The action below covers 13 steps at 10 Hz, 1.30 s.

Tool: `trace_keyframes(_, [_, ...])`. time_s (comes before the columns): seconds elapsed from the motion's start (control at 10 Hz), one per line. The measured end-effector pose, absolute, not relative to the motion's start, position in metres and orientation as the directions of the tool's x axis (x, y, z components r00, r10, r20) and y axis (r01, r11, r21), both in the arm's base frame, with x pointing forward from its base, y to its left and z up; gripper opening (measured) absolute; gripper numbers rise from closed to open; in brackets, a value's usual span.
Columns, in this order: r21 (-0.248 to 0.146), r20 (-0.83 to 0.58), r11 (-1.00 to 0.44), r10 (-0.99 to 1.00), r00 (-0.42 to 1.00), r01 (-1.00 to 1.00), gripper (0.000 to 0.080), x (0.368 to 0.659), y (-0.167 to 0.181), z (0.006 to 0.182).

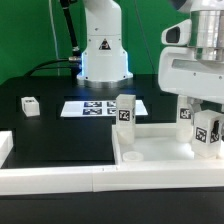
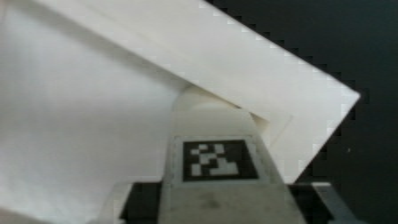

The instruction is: Assemble square table

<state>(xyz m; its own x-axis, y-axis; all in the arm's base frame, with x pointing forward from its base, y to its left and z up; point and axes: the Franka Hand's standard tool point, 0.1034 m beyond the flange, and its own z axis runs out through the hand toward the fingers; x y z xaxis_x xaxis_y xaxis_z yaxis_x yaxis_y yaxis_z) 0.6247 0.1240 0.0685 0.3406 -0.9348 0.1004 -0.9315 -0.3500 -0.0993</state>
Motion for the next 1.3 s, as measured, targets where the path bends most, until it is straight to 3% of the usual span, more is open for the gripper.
trace_keyframes(0.4, [-0.19, -0.048, 0.193, -0.981, -0.187, -0.963, 0.0288, 0.6249, 0.1277, 0.0674])
trace_keyframes(0.7, [-0.174, -0.143, 0.464, -0.884, -0.444, -0.868, 0.029, 0.6257, 0.1287, 0.0679])
trace_keyframes(1.0, [-0.182, -0.131, 0.418, -0.907, -0.399, -0.89, 0.029, 0.6253, 0.1294, 0.0675])
trace_keyframes(1.1, [-0.192, -0.116, 0.355, -0.934, -0.338, -0.915, 0.0448, 0.6258, 0.1286, 0.0679])
trace_keyframes(1.2, [-0.214, -0.074, 0.163, -0.986, -0.151, -0.963, 0.058, 0.6269, 0.1259, 0.0688])
trace_keyframes(1.3, [-0.257, -0.03, -0.008, -0.999, 0.016, -0.966, 0.058, 0.6322, 0.125, 0.0723])
